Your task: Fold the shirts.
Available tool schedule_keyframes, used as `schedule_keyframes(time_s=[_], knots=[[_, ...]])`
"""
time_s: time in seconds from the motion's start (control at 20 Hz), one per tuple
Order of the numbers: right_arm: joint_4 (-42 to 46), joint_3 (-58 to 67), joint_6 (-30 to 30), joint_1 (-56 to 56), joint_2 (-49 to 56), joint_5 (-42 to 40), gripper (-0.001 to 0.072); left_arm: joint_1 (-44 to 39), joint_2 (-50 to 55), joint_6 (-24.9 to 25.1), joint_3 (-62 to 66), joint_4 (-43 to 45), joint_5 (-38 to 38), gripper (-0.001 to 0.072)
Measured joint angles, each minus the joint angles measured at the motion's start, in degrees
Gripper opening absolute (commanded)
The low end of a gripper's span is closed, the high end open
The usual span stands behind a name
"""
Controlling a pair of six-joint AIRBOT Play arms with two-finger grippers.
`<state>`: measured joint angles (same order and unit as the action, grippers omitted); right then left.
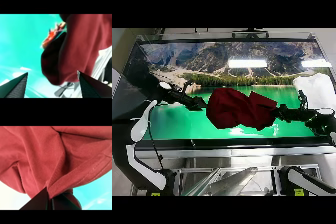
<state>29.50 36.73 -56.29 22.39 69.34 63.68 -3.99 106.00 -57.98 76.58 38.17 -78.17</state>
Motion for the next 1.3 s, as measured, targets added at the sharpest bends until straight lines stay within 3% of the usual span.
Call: schedule_keyframes(time_s=[0.05,0.1,0.15,0.5,0.65,1.05,1.3], knots=[[0.00,0.00,0.00,0.00,0.00,0.00,0.0021,-1.29,0.42,0.26,0.00,-0.46,0.26,0.0403],[0.00,0.00,0.00,0.00,0.00,0.04,0.0021,-2.43,0.72,0.92,0.02,-1.27,0.44,0.0068],[0.00,0.00,-0.02,0.00,0.00,0.04,0.0021,-3.41,0.92,1.68,0.20,-2.08,0.44,0.0001],[-0.79,6.38,0.22,0.04,-2.08,4.68,0.0020,-5.92,-2.62,2.97,7.19,-5.79,-3.96,0.0001],[-3.74,16.04,-1.07,1.09,-5.53,7.91,0.0021,-3.72,-9.57,0.98,12.87,-6.29,-5.66,0.0003],[-22.82,44.02,-3.23,7.08,-16.44,10.36,0.0022,6.05,-32.83,-4.00,35.32,-6.51,-6.91,0.0029],[-21.11,49.00,-2.60,6.43,-17.90,8.85,0.0022,8.92,-39.34,-2.49,34.18,-2.29,-4.02,0.0030]])
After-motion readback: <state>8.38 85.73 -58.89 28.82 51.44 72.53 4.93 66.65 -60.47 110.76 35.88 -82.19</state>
